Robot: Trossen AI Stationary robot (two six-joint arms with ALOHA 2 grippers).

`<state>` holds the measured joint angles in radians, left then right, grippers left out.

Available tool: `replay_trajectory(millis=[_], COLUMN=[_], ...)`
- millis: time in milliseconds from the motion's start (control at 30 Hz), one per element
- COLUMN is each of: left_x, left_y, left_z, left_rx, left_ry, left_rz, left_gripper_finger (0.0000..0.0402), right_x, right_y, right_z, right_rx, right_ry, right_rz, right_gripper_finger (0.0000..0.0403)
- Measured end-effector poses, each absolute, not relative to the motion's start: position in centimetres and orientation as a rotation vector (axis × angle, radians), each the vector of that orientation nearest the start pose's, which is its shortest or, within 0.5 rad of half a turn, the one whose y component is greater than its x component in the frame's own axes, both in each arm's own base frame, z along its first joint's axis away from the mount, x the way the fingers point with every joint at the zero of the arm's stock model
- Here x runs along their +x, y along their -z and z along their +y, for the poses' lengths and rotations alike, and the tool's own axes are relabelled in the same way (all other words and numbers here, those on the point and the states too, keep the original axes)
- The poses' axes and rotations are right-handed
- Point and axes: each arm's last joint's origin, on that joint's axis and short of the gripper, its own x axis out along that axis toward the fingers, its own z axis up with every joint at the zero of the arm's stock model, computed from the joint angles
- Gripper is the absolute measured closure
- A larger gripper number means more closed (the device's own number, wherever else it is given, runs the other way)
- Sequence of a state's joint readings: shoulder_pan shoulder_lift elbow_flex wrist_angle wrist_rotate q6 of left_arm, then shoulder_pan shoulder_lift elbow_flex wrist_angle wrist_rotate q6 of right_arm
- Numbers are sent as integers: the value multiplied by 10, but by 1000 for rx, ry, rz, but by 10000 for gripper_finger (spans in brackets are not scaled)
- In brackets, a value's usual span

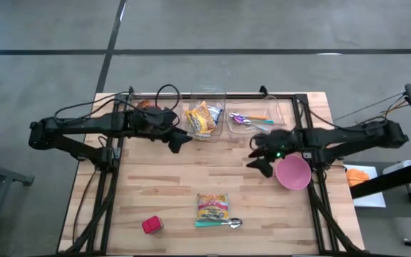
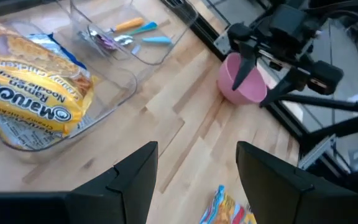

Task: Pick & Place Food Item
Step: Put the light blue noodle pack into the middle transparent bin

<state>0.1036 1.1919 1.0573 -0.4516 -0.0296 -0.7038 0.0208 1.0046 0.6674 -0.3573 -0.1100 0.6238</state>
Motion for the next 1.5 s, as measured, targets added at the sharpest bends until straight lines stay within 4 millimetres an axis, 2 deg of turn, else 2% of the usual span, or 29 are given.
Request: replay_trajectory(millis=[200, 400, 600, 767, 933, 1167, 1500], left_x=[249, 243, 235, 230, 229, 229, 226], left_y=[-316, -308, -300, -296, -296, -296, -292], left_z=[23, 15, 9, 9, 9, 9, 8], left_rx=[-674, -613, -530, -471, -407, -349, -348], left_ry=[-329, -279, -264, -252, -217, -184, -182], left_rz=[596, 715, 846, 916, 935, 942, 980], left_gripper_finger=[178, 178, 178, 178, 178, 178, 178], right_x=[228, 266, 308, 333, 342, 340, 346], right_y=[-236, -230, -224, -214, -197, -173, -146], right_z=[34, 52, 67, 75, 83, 97, 100], right_rx=[504, 477, 409, 382, 383, 370, 371], right_ry=[37, 23, -1, -24, -69, -98, -95], right_rz=[745, 822, 861, 874, 941, 1010, 1087], right_gripper_finger=[152, 152, 152, 152, 152, 152, 152])
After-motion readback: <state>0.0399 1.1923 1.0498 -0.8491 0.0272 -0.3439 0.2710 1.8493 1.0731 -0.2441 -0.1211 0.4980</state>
